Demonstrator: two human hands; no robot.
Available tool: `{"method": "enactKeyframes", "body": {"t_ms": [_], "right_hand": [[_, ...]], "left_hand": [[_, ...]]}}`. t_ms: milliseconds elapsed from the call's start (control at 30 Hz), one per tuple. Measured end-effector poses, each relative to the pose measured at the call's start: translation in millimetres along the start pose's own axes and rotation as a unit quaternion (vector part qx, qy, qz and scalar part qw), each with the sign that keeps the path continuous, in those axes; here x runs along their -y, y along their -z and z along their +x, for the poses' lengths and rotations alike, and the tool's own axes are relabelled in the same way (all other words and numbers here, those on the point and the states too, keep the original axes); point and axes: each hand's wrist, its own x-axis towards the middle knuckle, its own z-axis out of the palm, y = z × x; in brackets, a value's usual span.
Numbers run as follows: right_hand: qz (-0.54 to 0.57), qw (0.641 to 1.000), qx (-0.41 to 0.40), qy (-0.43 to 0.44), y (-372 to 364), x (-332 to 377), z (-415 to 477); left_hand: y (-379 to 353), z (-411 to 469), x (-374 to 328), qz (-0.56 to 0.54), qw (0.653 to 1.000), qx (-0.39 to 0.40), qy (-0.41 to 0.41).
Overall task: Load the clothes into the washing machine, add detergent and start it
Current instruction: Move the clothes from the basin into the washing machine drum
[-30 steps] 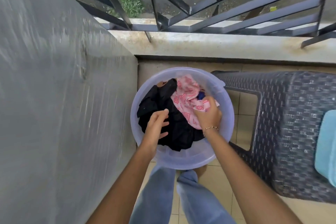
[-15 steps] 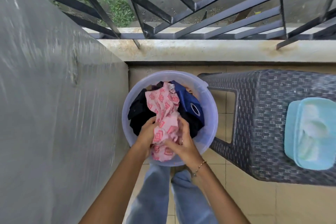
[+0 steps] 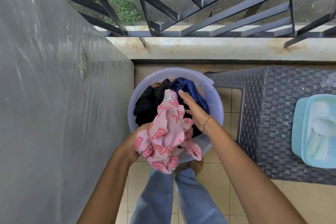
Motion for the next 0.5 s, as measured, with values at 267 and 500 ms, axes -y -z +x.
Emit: {"method": "enactKeyframes", "body": {"t_ms": [267, 500], "right_hand": [[0.110, 0.992, 0.056, 0.011, -1, -15, -28], [0.190, 0.976, 0.024, 0.101, -4, -4, -98]], "left_hand": [[-18, -20, -17, -0.116, 0.988, -0.079, -0.060], [-70, -89, -57, -0.230, 0.957, -0.090, -0.156]]}}
